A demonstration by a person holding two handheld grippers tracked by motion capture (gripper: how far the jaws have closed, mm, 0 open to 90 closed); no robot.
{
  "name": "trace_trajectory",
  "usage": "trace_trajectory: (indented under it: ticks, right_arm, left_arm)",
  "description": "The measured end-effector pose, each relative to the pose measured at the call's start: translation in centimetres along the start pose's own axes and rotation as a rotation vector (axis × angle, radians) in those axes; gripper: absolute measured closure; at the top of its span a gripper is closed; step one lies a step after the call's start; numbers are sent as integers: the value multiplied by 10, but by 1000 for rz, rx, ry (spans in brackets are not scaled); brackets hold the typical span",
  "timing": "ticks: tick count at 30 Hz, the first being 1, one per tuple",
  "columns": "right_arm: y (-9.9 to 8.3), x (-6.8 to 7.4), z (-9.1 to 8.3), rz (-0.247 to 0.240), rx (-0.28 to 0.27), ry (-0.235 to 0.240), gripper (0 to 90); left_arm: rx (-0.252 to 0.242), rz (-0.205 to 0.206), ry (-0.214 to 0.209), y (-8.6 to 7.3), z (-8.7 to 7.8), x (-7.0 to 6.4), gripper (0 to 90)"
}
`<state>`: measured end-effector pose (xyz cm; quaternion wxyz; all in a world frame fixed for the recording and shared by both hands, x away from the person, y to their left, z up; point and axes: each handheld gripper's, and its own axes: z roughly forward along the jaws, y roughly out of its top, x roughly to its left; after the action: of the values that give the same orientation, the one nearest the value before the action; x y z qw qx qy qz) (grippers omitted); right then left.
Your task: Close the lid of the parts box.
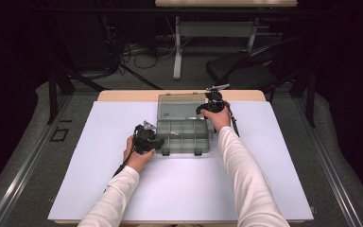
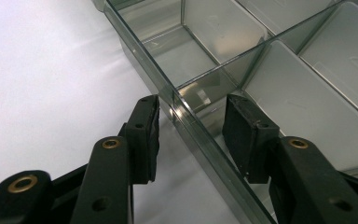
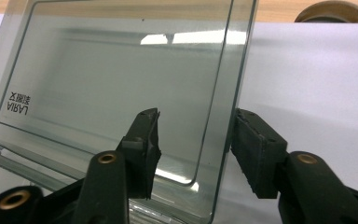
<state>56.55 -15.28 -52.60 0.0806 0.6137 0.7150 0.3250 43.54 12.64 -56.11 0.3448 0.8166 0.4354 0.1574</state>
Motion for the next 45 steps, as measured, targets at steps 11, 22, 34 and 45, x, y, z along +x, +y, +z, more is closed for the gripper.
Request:
trace_trajectory:
  ticks: [11,22,34,45]
  right_arm:
    - [3,-4,-9,-7,-21,19,634]
    - [5,-7,-17,-17,-34,31,727]
    - [6,-11,-22,-28,-41,39,817]
    - [2,-13,-26,-29,-74,55,847]
  left_arm:
    - [1,2,4,0,0,0,557]
    - [1,3,4,0,0,0,557]
    - [1,3,5,0,0,0,557]
    - [1,3,6,0,0,0,557]
